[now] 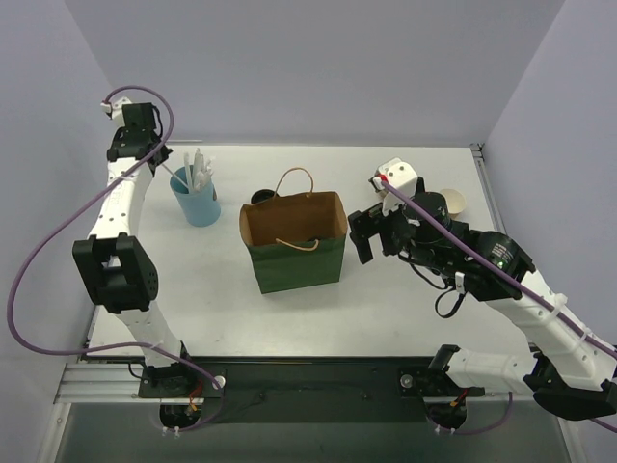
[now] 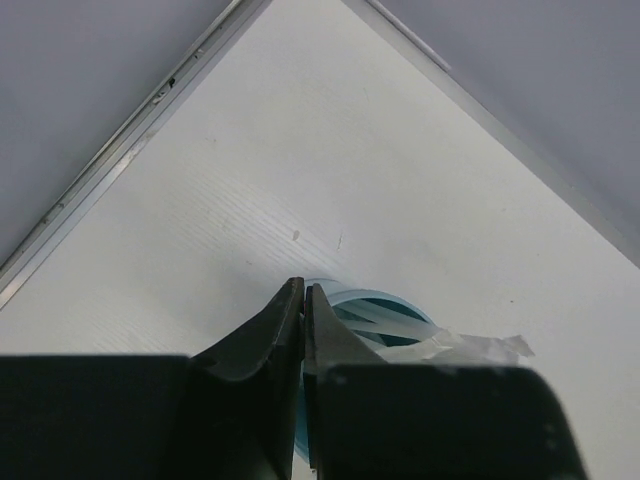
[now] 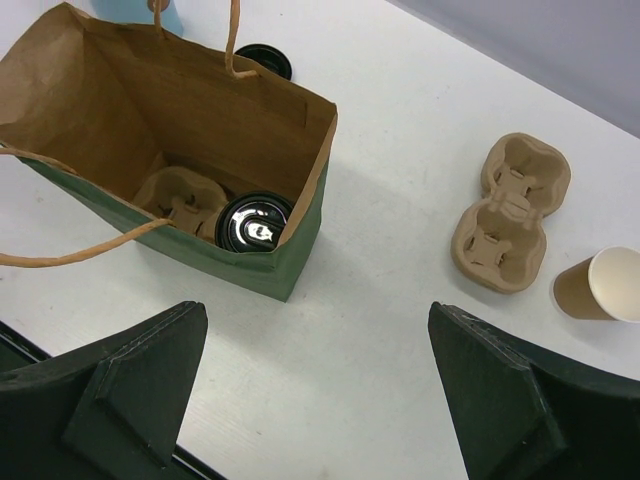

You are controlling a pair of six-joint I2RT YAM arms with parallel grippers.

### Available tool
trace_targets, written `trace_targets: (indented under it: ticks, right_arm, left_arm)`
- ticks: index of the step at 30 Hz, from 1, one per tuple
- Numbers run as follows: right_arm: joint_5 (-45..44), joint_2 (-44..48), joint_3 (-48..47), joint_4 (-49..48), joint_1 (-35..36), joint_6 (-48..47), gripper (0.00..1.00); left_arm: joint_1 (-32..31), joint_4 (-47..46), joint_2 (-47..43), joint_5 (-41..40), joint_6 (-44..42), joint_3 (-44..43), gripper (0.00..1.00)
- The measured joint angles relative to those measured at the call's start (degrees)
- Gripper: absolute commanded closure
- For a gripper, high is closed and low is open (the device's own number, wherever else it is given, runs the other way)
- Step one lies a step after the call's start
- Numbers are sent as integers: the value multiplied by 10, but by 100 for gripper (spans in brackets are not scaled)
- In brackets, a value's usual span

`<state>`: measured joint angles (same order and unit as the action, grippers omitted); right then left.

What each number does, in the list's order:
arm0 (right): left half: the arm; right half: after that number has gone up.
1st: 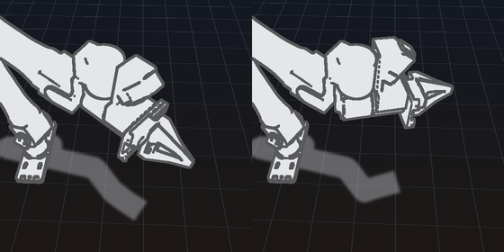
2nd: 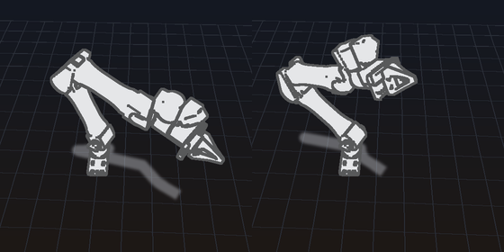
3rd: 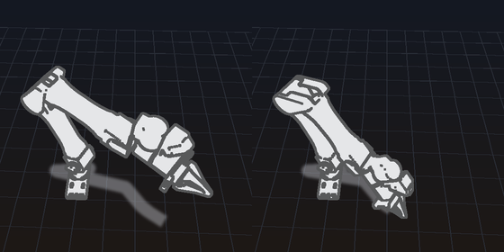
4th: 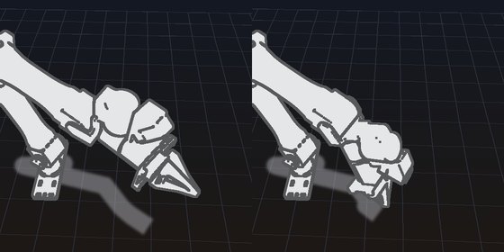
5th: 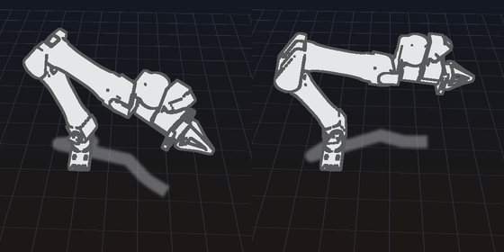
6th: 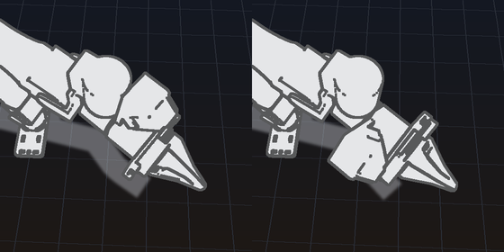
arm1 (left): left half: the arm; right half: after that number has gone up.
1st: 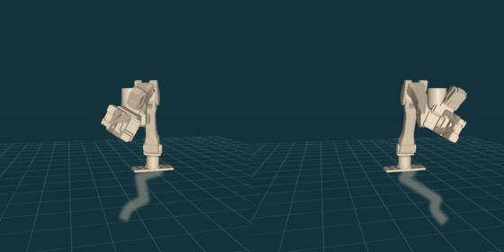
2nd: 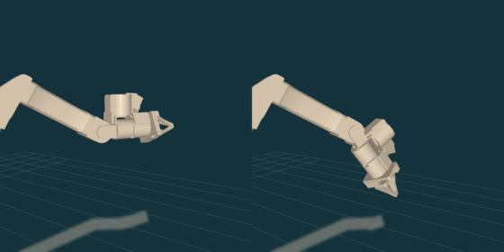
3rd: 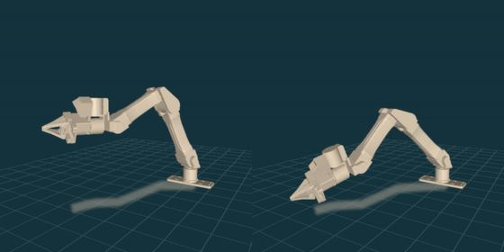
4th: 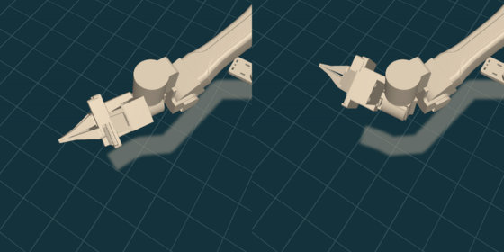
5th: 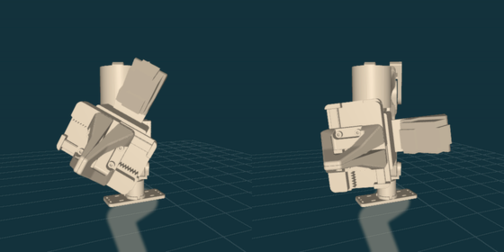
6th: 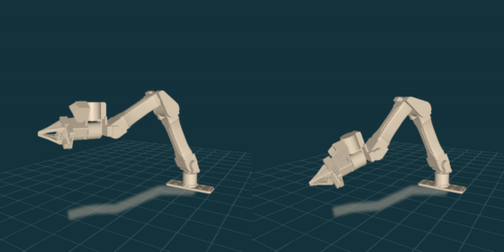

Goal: Pack the takeout coffee

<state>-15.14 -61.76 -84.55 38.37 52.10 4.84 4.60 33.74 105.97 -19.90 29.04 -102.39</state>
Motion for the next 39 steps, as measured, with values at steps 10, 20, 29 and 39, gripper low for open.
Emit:
trace_targets:
  ticks: [10,20,29,39]
  right_arm:
    - [-3,5,-5,0,-3,12,0]
    - [-19,22,-5,0,-4,28,0]
    - [-28,33,-5,0,-4,32,0]
    - [-32,37,-5,1,-7,39,0]
  left_arm:
    - [-8,7,-147,47,1,-4,87]
    - [-74,0,-284,128,24,-8,87]
    - [-97,23,-313,247,43,-64,87]
    - [-105,29,-465,380,73,38,87]
